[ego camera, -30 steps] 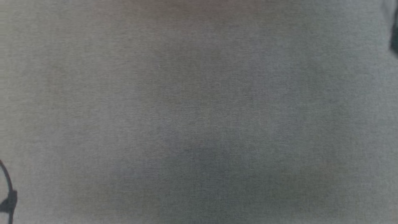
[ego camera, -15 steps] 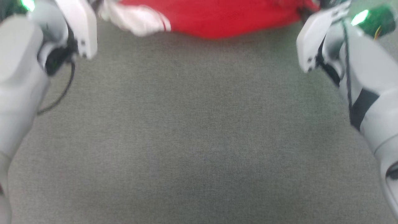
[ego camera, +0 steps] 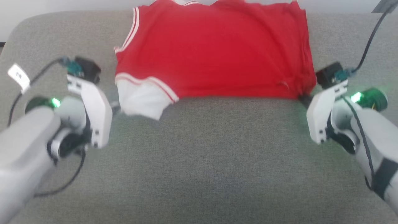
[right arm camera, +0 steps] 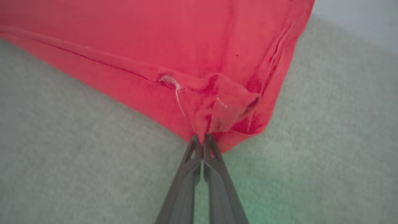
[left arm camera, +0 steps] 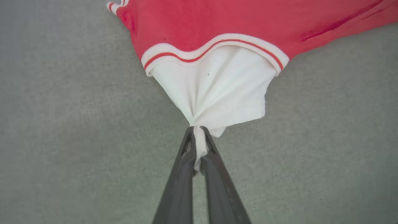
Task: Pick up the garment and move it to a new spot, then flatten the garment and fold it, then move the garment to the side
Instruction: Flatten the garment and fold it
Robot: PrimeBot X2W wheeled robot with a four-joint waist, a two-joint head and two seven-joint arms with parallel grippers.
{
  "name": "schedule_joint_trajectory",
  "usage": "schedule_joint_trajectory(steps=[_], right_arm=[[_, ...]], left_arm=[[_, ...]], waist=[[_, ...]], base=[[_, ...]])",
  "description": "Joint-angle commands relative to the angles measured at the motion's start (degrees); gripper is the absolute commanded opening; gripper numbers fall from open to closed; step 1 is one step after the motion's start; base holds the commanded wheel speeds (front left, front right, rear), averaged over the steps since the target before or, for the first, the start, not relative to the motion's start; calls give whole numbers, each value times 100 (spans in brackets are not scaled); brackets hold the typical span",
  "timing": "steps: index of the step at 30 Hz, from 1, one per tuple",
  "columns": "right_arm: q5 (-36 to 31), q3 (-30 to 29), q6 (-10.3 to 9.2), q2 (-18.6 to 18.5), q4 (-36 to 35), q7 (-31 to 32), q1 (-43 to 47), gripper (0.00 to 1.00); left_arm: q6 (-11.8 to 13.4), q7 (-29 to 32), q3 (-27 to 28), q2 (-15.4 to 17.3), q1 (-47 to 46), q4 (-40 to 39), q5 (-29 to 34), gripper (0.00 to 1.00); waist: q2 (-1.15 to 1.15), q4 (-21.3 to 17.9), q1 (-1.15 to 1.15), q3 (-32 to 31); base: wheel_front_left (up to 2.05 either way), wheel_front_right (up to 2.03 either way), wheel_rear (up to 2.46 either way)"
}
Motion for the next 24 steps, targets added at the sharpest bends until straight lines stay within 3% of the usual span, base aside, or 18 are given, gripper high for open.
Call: schedule_joint_trajectory(steps=[1, 7, 11, 18, 24], right_arm=[[66, 4, -6, -83, -129, 89, 184, 0], [295, -293, -7, -672, -1219, 697, 1101, 0], [360, -630, -6, -929, -1909, 1165, 1710, 0], [296, -1384, -7, -1237, -3165, 2115, 2856, 0], [286, -2156, -7, -1126, -4113, 2962, 3926, 0]], left_arm=[[102, 50, -24, 126, 161, -165, -1, 0], [904, 231, -56, 901, 1076, -1677, -346, 0], [1302, 233, -72, 1288, 1541, -2408, -501, 0], [1763, 221, -168, 1791, 2189, -3227, -749, 0], [2064, 215, -236, 2081, 2576, -3672, -907, 0]], waist=[[0, -10, 0, -15], [0, -49, 0, -75], [0, -59, 0, -95], [0, -51, 0, -113], [0, -41, 0, -99]], base=[[0, 0, 0], [0, 0, 0], [0, 0, 0], [0, 0, 0], [0, 0, 0]])
